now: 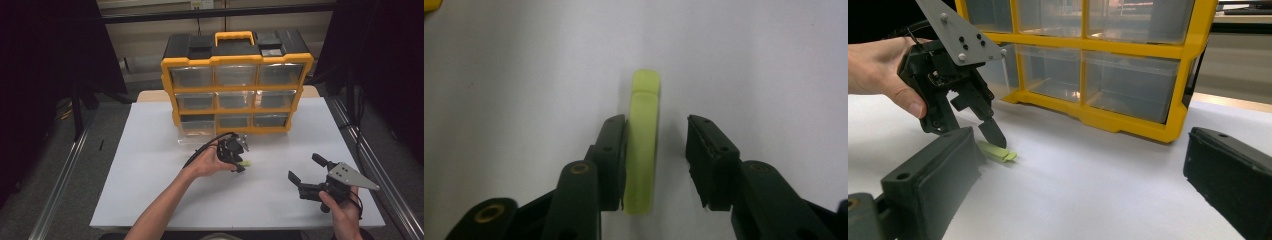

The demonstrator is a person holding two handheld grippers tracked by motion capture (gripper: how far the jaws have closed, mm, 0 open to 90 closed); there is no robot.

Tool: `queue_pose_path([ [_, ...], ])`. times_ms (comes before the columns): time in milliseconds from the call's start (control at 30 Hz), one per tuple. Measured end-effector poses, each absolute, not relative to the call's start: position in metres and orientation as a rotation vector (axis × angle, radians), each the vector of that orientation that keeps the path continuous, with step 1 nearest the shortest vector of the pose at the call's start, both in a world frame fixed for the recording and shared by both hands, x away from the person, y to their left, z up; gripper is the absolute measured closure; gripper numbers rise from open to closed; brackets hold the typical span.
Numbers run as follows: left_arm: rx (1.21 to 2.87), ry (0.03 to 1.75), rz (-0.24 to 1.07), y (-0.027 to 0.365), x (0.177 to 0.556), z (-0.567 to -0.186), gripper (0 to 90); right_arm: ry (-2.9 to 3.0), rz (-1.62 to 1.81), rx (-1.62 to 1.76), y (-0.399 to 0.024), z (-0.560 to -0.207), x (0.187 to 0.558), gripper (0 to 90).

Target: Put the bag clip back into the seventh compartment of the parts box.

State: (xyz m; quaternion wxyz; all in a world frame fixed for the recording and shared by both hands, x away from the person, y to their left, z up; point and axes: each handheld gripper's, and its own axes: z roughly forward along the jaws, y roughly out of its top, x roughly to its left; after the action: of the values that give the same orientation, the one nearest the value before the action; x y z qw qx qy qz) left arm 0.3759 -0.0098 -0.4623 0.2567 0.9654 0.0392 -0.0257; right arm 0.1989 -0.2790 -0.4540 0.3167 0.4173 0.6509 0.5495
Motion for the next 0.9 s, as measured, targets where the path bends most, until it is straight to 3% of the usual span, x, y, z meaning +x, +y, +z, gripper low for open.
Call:
queue_pose_path([
  [400, 2.622, 0.146, -0.083, -0.0084, 0.3793, -0.4615, 78.0, 1.716, 1.446, 1.096, -0.2793, -0.4541, 0.1988, 0.5],
  [900, 2.609, 0.147, -0.113, -0.0079, 0.3765, -0.4599, 78.5, 1.713, 1.453, 1.101, -0.2812, -0.4543, 0.1987, 0.2],
])
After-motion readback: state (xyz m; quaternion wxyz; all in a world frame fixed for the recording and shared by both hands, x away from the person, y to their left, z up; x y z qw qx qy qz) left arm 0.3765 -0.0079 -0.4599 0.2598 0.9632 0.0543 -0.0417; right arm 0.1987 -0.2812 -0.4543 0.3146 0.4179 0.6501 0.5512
